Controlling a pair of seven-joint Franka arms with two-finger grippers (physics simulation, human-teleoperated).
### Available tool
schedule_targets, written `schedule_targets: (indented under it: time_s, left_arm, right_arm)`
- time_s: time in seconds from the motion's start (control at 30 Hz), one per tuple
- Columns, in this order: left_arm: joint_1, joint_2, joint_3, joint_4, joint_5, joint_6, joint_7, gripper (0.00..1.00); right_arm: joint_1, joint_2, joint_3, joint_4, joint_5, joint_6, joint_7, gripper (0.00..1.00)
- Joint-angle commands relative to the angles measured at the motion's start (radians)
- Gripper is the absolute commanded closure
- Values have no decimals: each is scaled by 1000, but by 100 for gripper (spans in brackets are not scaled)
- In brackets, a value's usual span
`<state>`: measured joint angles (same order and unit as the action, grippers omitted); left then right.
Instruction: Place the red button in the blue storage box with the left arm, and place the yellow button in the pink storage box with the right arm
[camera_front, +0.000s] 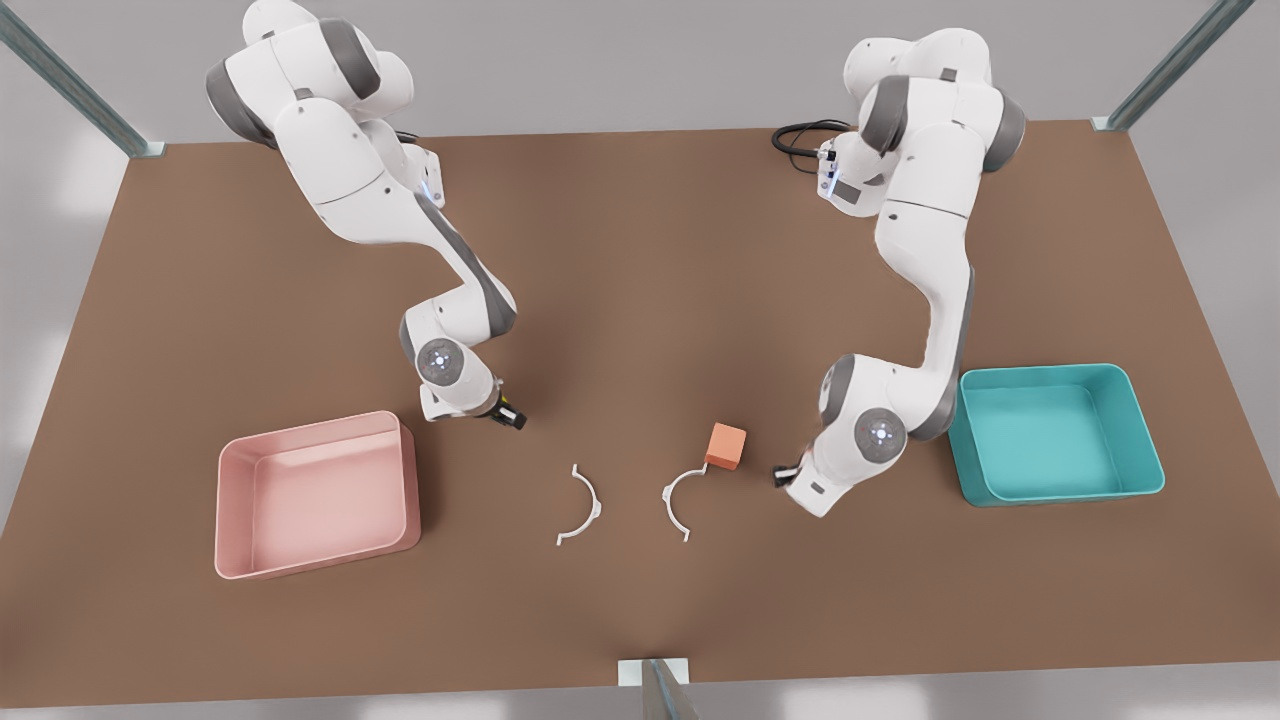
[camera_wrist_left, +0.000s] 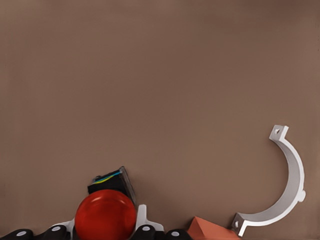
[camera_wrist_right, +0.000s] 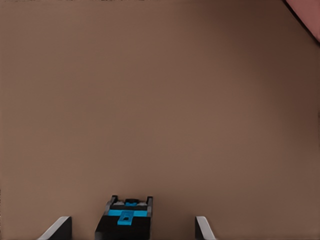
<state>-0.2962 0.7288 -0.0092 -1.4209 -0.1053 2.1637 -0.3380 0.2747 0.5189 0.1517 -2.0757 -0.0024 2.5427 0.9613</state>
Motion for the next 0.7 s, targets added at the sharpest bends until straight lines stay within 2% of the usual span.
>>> schedule_targets:
  time_s: [0.0, 0.1, 0.2, 0.47, 0.5, 0.53, 0.6, 0.63, 0.67]
  left_arm:
    - [37, -63, 1, -15, -5, -122, 183, 51]
    - [118, -218, 5, -188, 21, -133, 373, 51]
    - [270, -339, 9, -317, 50, -136, 689, 51]
    - [542, -325, 18, -314, 73, -113, 1151, 51]
    - [566, -312, 20, -314, 73, -90, 1192, 46]
    - [583, -298, 21, -314, 73, -67, 1234, 47]
    - [598, -240, 21, -312, 72, -30, 1255, 46]
    - [597, -224, 21, -312, 72, -22, 1255, 41]
    - [597, -220, 21, -312, 72, -16, 1254, 0]
  right_arm:
    - [0, -2, 0, -1, 1, 14, 152, 9]
    - [0, -54, 14, -43, 1, 7, 134, 9]
    - [-2, -59, 22, -57, 1, 7, 106, 9]
    - [-3, -31, 22, -60, -1, 44, 103, 10]
    - [-15, -27, 22, -57, -4, 53, 102, 10]
    - [-15, -22, 22, -57, -4, 57, 96, 10]
    - [-14, -23, 22, -57, -4, 57, 96, 38]
    - [-14, -23, 23, -55, -4, 56, 94, 52]
    - [-12, -25, 25, -55, -4, 54, 94, 59]
